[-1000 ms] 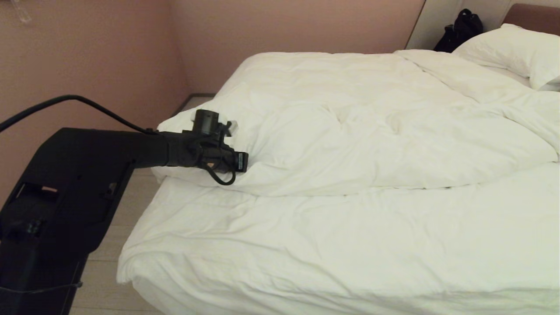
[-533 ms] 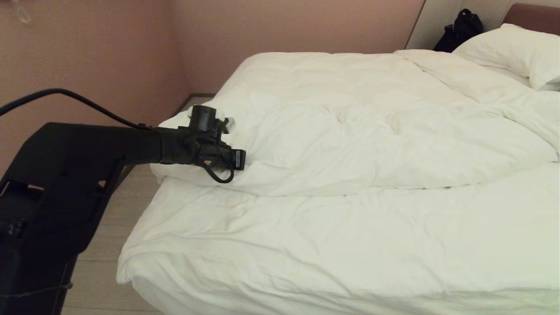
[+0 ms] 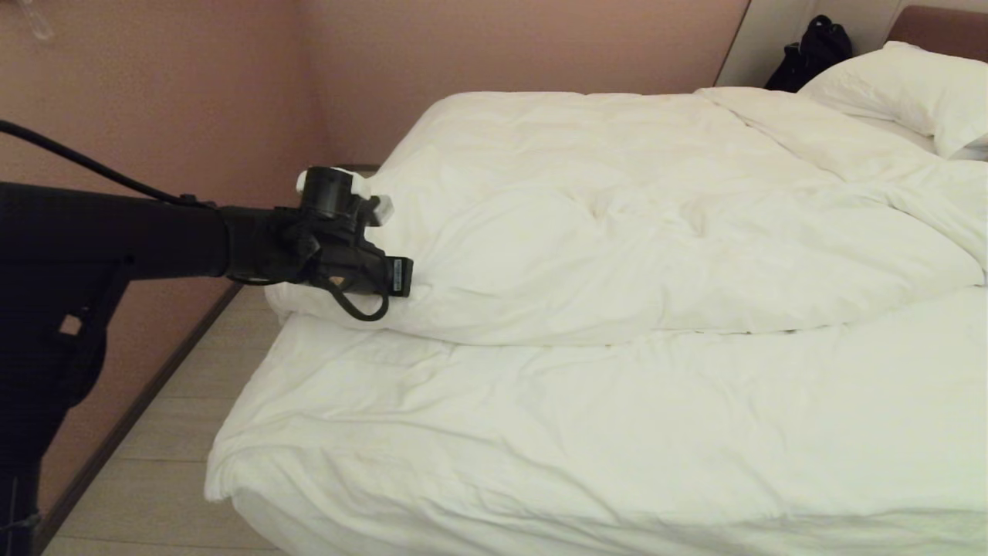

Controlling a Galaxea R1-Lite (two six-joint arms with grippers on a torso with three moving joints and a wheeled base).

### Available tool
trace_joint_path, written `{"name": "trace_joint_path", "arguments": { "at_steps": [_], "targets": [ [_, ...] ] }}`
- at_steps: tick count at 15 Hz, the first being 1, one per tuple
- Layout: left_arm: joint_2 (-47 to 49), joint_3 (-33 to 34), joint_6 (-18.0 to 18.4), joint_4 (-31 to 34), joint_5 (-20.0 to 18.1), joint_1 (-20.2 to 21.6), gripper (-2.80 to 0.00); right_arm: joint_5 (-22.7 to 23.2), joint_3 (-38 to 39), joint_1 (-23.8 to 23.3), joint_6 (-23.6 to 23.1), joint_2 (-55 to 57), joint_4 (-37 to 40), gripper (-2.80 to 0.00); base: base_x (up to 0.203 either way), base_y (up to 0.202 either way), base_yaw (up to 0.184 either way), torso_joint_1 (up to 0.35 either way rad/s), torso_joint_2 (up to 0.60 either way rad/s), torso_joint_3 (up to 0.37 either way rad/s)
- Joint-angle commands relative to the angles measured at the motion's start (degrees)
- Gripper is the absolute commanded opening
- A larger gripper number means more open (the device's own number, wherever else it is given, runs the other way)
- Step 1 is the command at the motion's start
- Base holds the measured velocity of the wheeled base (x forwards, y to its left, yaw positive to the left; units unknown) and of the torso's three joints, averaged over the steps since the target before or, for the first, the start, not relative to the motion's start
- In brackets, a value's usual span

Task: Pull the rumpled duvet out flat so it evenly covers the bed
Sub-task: Flatten the corners of the folded blanket

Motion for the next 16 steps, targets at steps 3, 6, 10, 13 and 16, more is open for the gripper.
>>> {"name": "trace_joint_path", "arguments": {
  "at_steps": [3,6,10,13,16],
  "targets": [
    [-10.7,8.3,1.3,0.7,-0.1,0.5,-2.8,0.0,0.0,0.0,0.0,0.1,0.0,-2.8,0.0,0.0,0.0,0.0,0.0,0.0],
    [-14.0,14.0,1.6,0.6,0.0,0.9,-2.8,0.0,0.0,0.0,0.0,0.1,0.0,-2.8,0.0,0.0,0.0,0.0,0.0,0.0],
    [-13.9,23.3,1.2,0.1,-0.1,2.4,-2.8,0.0,0.0,0.0,0.0,0.1,0.0,-2.8,0.0,0.0,0.0,0.0,0.0,0.0],
    [-11.9,26.0,1.0,-0.2,-0.3,2.4,-2.8,0.0,0.0,0.0,0.0,0.1,0.0,-2.8,0.0,0.0,0.0,0.0,0.0,0.0],
    [-7.9,26.5,1.2,-0.4,-0.3,2.3,-2.8,0.0,0.0,0.0,0.0,0.1,0.0,-2.8,0.0,0.0,0.0,0.0,0.0,0.0]
  ]
}}
